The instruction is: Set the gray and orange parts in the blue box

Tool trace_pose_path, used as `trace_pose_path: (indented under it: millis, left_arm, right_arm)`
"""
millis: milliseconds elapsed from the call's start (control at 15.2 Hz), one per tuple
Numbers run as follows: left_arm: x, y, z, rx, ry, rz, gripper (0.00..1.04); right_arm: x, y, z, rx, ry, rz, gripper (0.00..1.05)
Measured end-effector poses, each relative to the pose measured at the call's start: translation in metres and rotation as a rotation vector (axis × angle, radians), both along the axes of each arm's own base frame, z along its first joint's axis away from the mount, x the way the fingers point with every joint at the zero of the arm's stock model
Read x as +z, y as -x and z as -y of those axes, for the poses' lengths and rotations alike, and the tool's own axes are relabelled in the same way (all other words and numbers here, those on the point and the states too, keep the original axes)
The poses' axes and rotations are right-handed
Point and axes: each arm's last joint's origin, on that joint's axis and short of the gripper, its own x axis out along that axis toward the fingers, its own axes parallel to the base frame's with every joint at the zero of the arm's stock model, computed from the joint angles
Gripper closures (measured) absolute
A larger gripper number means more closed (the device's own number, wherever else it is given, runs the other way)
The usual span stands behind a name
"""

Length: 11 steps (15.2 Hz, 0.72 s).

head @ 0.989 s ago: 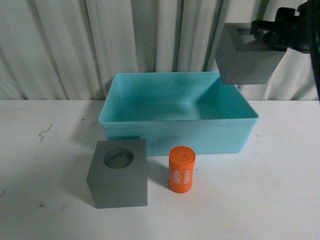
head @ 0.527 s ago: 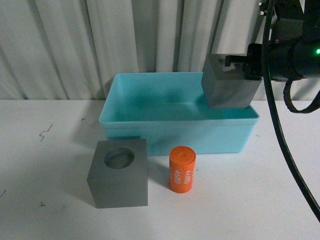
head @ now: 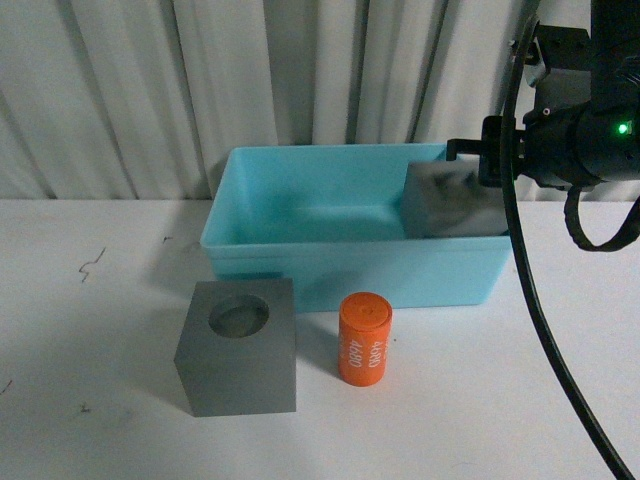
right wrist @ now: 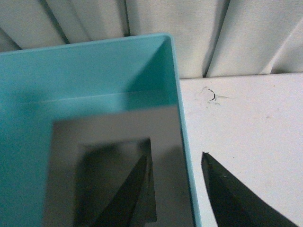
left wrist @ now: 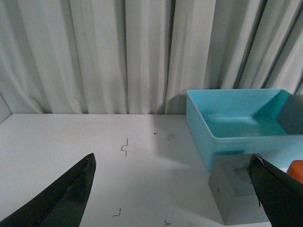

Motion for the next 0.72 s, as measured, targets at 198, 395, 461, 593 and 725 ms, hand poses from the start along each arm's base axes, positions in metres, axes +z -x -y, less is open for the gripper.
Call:
trace_pose_path:
  millis: [198, 395, 461, 593, 725]
  left_arm:
    - [0.0, 0.0, 0.0, 0.0, 0.0, 0.0, 0.07]
    - [0.0, 0.0, 0.0, 0.0, 0.0, 0.0, 0.07]
    - [0.0, 0.0, 0.0, 0.0, 0.0, 0.0, 0.07]
    - [0.0, 0.0, 0.0, 0.0, 0.0, 0.0, 0.07]
    - [0.0, 0.0, 0.0, 0.0, 0.0, 0.0, 0.07]
  right_arm:
    - [0.014, 0.008, 0.005, -0.033, -0.003, 0.048, 0.44]
    - [0.078, 0.052, 0.025, -0.075, -0.056, 0.239, 0.13]
    - [0.103, 0.085, 0.038, -0.104, -0.092, 0.294, 0.04]
    - [0.114, 0.154, 0.056, -0.149, -0.129, 0.301, 0.06]
    - [0.085, 0.206, 0.064, -0.091, 0.027, 0.486, 0.49]
